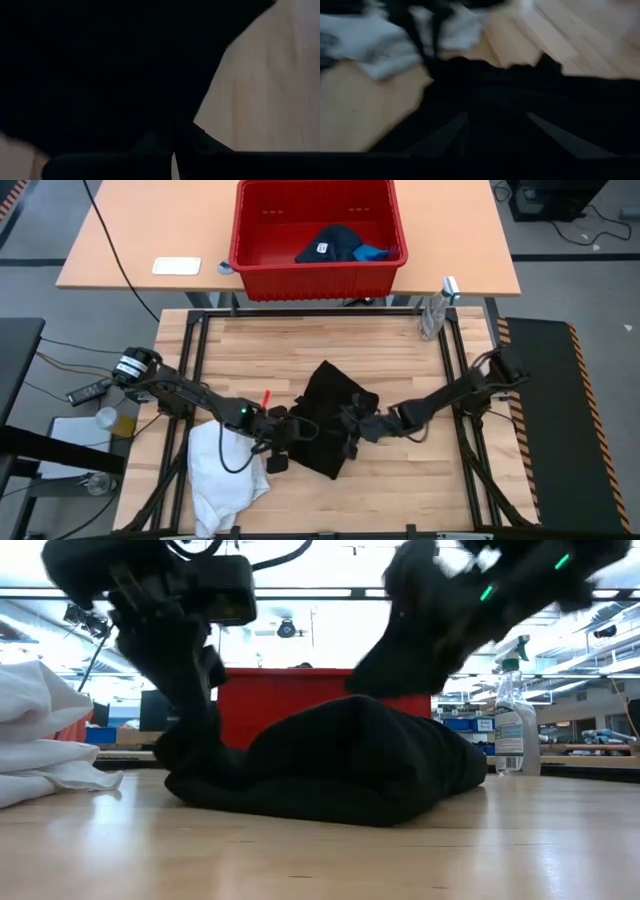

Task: Fold Laundry from Bin
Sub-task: Fold the black shirt

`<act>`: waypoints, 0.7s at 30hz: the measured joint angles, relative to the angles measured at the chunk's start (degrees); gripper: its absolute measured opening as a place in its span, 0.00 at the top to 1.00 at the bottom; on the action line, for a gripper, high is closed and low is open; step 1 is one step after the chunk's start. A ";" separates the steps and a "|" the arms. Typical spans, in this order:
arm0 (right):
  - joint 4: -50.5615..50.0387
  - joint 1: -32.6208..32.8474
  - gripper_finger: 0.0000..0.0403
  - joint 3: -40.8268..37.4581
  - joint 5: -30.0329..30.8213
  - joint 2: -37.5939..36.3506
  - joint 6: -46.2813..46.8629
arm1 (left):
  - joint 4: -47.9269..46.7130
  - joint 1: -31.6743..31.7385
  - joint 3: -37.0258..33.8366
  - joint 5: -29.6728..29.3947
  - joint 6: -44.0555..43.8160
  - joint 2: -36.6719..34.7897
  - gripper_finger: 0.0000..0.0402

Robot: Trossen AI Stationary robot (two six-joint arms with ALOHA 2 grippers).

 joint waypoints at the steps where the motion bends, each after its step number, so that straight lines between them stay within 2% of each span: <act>1: 0.54 -1.17 0.51 0.06 -0.66 1.20 -0.30 | -0.05 -0.32 -0.03 -0.31 -1.05 0.67 0.98; 7: 3.24 -5.38 0.54 0.68 0.59 5.86 -0.91 | -0.96 -1.28 -0.01 -0.59 -1.41 1.70 0.98; 14: 5.01 -6.91 0.58 0.66 -6.55 12.13 1.53 | -1.09 -0.80 -0.03 -0.98 -0.59 1.70 0.98; 18: 4.49 -7.20 0.59 0.48 -7.09 9.29 0.40 | -0.42 -0.78 0.03 -0.96 -0.57 1.70 0.98; 21: 5.71 -7.16 0.59 0.60 -3.43 4.76 -0.11 | -0.42 -0.82 0.03 -0.95 -0.56 1.70 0.98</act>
